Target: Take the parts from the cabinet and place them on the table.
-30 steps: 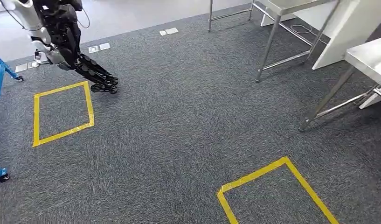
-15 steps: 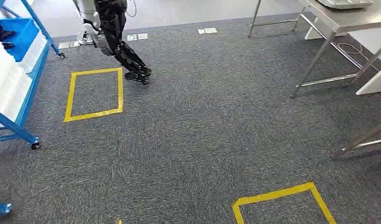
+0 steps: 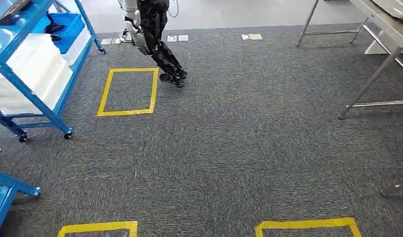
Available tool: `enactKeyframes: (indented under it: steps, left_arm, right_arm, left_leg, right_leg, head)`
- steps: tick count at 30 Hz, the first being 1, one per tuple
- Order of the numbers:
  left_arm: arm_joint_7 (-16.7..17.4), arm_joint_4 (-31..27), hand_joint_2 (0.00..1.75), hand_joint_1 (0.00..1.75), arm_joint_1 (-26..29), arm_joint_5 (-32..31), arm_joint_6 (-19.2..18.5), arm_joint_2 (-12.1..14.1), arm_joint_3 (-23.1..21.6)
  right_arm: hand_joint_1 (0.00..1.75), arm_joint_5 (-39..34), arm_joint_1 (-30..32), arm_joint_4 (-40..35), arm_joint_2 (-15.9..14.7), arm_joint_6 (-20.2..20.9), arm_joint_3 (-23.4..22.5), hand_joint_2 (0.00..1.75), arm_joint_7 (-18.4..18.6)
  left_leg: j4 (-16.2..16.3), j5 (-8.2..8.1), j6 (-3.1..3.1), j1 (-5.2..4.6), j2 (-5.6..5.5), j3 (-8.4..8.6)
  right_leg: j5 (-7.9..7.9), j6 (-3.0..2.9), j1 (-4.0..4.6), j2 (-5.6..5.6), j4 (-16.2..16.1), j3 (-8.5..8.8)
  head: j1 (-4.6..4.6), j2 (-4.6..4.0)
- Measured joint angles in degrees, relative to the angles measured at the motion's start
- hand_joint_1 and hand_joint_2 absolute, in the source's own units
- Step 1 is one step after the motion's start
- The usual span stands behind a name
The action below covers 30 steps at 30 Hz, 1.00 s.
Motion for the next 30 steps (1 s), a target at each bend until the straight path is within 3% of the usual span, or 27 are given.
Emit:
enactKeyframes:
  steps: [1, 2, 3, 4, 7, 8, 9, 10, 11, 12, 13, 14, 16, 17, 18, 19, 20, 22, 23, 24, 25, 26, 28, 29, 30]
  left_arm:
    - [0.00, 0.00, 0.00, 0.00, 0.00, 0.00, 0.02, 0.04, 0.00]
    - [0.00, 0.00, 0.00, 0.00, -0.04, 0.00, 0.00, 0.07, 0.00]
    - [0.00, -0.02, 0.00, 0.00, -0.14, 0.00, 0.00, -0.04, 0.00]
    - [0.00, -0.04, 0.00, 0.00, -0.25, 0.00, 0.00, -0.02, 0.00]
    - [-0.02, -0.02, 0.00, 0.00, -0.23, 0.04, 0.02, 0.11, 0.00]
    - [-0.02, -0.02, 0.00, 0.00, -0.22, 0.09, 0.04, 0.13, 0.00]
    - [-0.09, -0.02, 0.00, 0.00, -0.13, 0.11, 0.09, 0.13, 0.00]
    - [-0.18, -0.02, 0.00, 0.00, -0.18, 0.20, 0.11, 0.15, 0.02]
    - [-0.33, -0.02, 0.00, 0.00, -0.22, 0.44, 0.22, 0.13, 0.07]
    - [-0.55, -0.02, 0.00, 0.00, -0.18, 0.74, 0.26, 0.11, 0.15]
    - [-0.81, -0.02, 0.00, 0.00, -0.08, 1.05, 0.33, 0.11, 0.33]
    - [-1.03, -0.02, 0.00, 0.00, 0.03, 1.33, 0.52, 0.09, 0.44]
    - [-1.38, -0.02, 0.00, 0.00, 0.24, 1.51, 0.66, 0.09, 0.68]
    - [-1.44, -0.02, 0.00, 0.00, 0.26, 1.82, 0.68, 0.09, 0.81]
    - [-1.53, -0.02, 0.00, 0.00, 0.26, 1.90, 0.72, -0.02, 0.87]
    - [-1.60, -0.02, 0.00, 0.00, 0.24, 1.92, 0.81, -0.02, 0.92]
    - [-1.68, -0.02, 0.00, 0.00, 0.39, 2.03, 0.83, -0.04, 1.12]
    - [-1.81, -0.02, 0.00, 0.00, 0.91, 2.16, 0.85, 0.00, 1.49]
    - [-1.86, 0.02, 0.00, 0.00, 1.14, 2.25, 0.85, 0.15, 1.53]
    - [-1.92, 0.04, 0.00, 0.00, 1.30, 2.43, 0.85, 0.22, 1.66]
    - [-2.08, 0.05, 0.00, 0.00, 1.29, 2.56, 0.87, 0.20, 1.77]
    - [-2.34, 0.05, 0.00, 0.00, 1.24, 2.90, 0.85, 0.20, 1.92]
    - [-2.75, 0.04, 0.00, 0.00, 1.39, 3.26, 0.83, 0.22, 2.34]
    - [-2.78, 0.04, 0.00, 0.00, 1.72, 3.45, 0.83, 0.22, 2.47]
    - [-2.80, 0.04, 0.00, 0.00, 2.14, 3.72, 0.83, 0.28, 2.71]
  right_arm:
    - [0.00, 0.02, -0.07, 0.00, 0.02, 0.00, 0.00, 0.00, -0.02]
    - [0.00, 0.09, -0.10, 0.00, 0.07, 0.00, 0.00, 0.00, -0.02]
    - [0.00, 0.11, -0.09, 0.00, 0.04, 0.00, 0.00, 0.00, -0.04]
    - [0.00, 0.15, -0.09, 0.00, 0.11, 0.02, 0.00, 0.00, -0.04]
    - [0.00, 0.39, -0.35, 0.00, 0.09, 0.02, 0.00, 0.00, -0.04]
    - [0.00, 0.53, -0.50, -0.02, 0.11, 0.02, 0.00, 0.00, -0.04]
    - [0.00, 0.74, -0.55, -0.02, 0.09, 0.02, 0.00, 0.00, -0.02]
    - [0.00, 0.90, -0.50, 0.00, 0.11, 0.06, 0.02, 0.00, -0.02]
    - [0.00, 1.05, -0.40, 0.00, 0.11, 0.22, 0.02, 0.00, 0.02]
    - [0.00, 1.18, -0.25, 0.00, 0.11, 0.44, 0.02, 0.00, 0.11]
    - [0.00, 1.44, -0.12, 0.00, 0.07, 0.65, 0.04, 0.00, 0.20]
    - [0.00, 1.71, 0.00, 0.00, 0.04, 0.94, 0.07, 0.00, 0.26]
    - [0.00, 2.08, 0.04, 0.00, -0.02, 1.05, 0.11, 0.00, 0.46]
    - [0.00, 2.14, -0.01, 0.00, -0.09, 1.07, 0.13, 0.00, 0.50]
    - [0.00, 2.21, 0.02, 0.00, -0.22, 1.11, 0.15, 0.00, 0.57]
    - [0.00, 2.21, 0.06, 0.02, -0.24, 1.18, 0.15, 0.00, 0.66]
    - [0.00, 2.43, -0.09, 0.00, -0.26, 1.31, 0.17, 0.00, 0.72]
    - [0.00, 2.75, -0.41, 0.00, -0.39, 1.72, 0.22, 0.00, 0.98]
    - [0.00, 2.82, -0.42, 0.00, -0.37, 1.77, 0.24, 0.00, 0.98]
    - [0.00, 2.95, -0.47, 0.00, -0.37, 1.83, 0.28, 0.00, 1.01]
    - [0.00, 3.12, -0.45, 0.00, -0.42, 1.96, 0.35, 0.00, 1.05]
    - [0.00, 3.39, -0.32, 0.00, -0.46, 2.14, 0.44, 0.00, 1.16]
    - [0.00, 4.11, -0.07, 0.00, -0.61, 2.25, 0.52, 0.00, 1.40]
    - [0.00, 4.30, -0.02, 0.00, -0.74, 2.49, 0.57, 0.00, 1.51]
    - [0.00, 4.57, -0.04, 0.00, -0.81, 2.84, 0.66, 0.00, 1.62]
  left_leg:
    - [-5.06, 2.52, 0.01, 0.11, 0.48, 2.76]
    - [-10.47, 4.68, 0.06, 0.12, 1.93, 5.84]
    - [-14.33, 4.77, 0.32, -0.07, 5.17, 7.79]
    - [-14.29, 4.91, 0.63, -0.35, 4.52, 7.97]
    - [-14.34, 4.88, 1.73, -0.98, 2.41, 7.42]
    - [-14.82, 5.26, 2.28, -0.69, 1.70, 7.71]
    - [-15.08, 5.51, 2.68, -0.40, 1.10, 7.91]
    - [-15.10, 5.62, 3.11, -0.33, 0.64, 7.89]
    - [-15.10, 5.58, 3.28, -0.36, -0.12, 7.84]
    - [-15.09, 5.56, 3.33, -0.41, -0.96, 7.80]
    - [-15.08, 5.56, 3.33, -0.48, -1.95, 7.79]
    - [-15.07, 5.57, 3.32, -0.49, -2.86, 7.85]
    - [-15.04, 5.57, 3.30, -0.47, -4.61, 8.06]
    - [-14.98, 5.55, 3.23, -0.44, -5.58, 8.19]
    - [-14.97, 5.58, 3.01, -0.41, -6.35, 8.11]
    - [-14.59, 5.41, 2.60, -0.93, -7.00, 8.02]
    - [-14.70, 5.45, 2.35, -0.82, -7.30, 7.82]
    - [-15.07, 5.74, 1.48, -0.36, -7.99, 7.71]
    - [-15.07, 5.82, 1.08, -0.36, -8.57, 7.54]
    - [-14.32, 5.21, 1.03, -0.31, -6.38, 7.43]
    - [-12.27, 3.62, 0.87, -0.68, -2.80, 6.50]
    - [-7.97, 1.09, 0.63, -0.61, -1.14, 4.42]
    - [0.93, -2.71, 0.32, -0.40, -0.49, -0.02]
    - [2.99, -2.96, 0.21, -0.28, -0.39, -1.10]
    - [2.27, -1.93, 0.21, -0.24, -0.29, -0.74]
  right_leg:
    - [-0.17, 0.14, -0.02, -0.63, 0.00, 0.18]
    - [-0.35, 0.33, -0.03, -1.17, 0.01, 0.42]
    - [-0.59, 0.70, 0.23, -1.62, -0.01, 0.75]
    - [-0.86, 1.04, 0.81, -2.05, 0.08, 0.59]
    - [-1.02, 1.76, 0.58, -3.68, -0.33, 1.43]
    - [-1.29, 2.16, 0.63, -3.81, -0.22, 1.59]
    - [-2.15, 2.30, 0.17, -0.39, 1.10, 0.80]
    - [-3.91, 1.99, 0.11, 1.90, 4.29, -0.61]
    - [-6.07, 1.69, 0.10, 2.97, 9.32, -3.03]
    - [-7.86, 1.57, 0.11, 3.28, 14.35, -5.52]
    - [-8.90, 1.70, 0.13, 3.43, 18.54, -7.74]
    - [-8.60, 2.06, 0.12, 3.47, 19.37, -8.48]
    - [-5.11, 3.09, 0.00, 3.63, 13.15, -6.11]
    - [-2.30, 3.65, -0.24, 4.53, 7.00, -3.44]
    - [-0.21, 3.90, -0.63, 7.69, 1.47, -1.11]
    - [-0.18, 3.24, -0.46, 7.89, 0.75, -1.11]
    - [-0.06, 2.66, -0.48, 6.95, 0.70, -1.13]
    - [0.03, 1.78, 0.08, 6.38, 0.86, -0.69]
    - [0.33, 1.36, -0.10, 5.85, 0.52, -0.58]
    - [0.61, 0.89, -0.51, 5.09, 0.20, -0.46]
    - [0.48, 0.55, -0.36, 4.59, 0.08, -0.34]
    - [0.42, 0.14, -0.15, 3.65, 0.09, -0.30]
    - [0.19, -0.20, 0.12, 1.77, 0.11, -0.28]
    - [0.15, -0.25, 0.20, 1.01, 0.11, -0.28]
    - [0.08, -0.31, 0.23, 0.32, 0.11, -0.24]
  head:
    - [0.00, 0.00]
    - [0.00, 0.00]
    - [-0.11, 0.00]
    - [0.02, 0.00]
    - [0.28, 0.00]
    - [0.22, 0.00]
    - [0.46, 0.00]
    - [0.57, 0.00]
    - [0.75, 0.00]
    - [0.77, 0.00]
    - [0.77, 0.00]
    - [0.79, 0.00]
    - [0.85, 0.00]
    - [0.85, 0.00]
    - [0.96, 0.00]
    - [1.03, 0.00]
    - [0.98, 0.00]
    - [1.03, 0.00]
    - [0.92, 0.00]
    - [0.87, 0.00]
    - [0.44, 0.00]
    - [0.04, 0.00]
    - [0.11, 0.00]
    - [0.04, 0.00]
    - [0.15, 0.00]
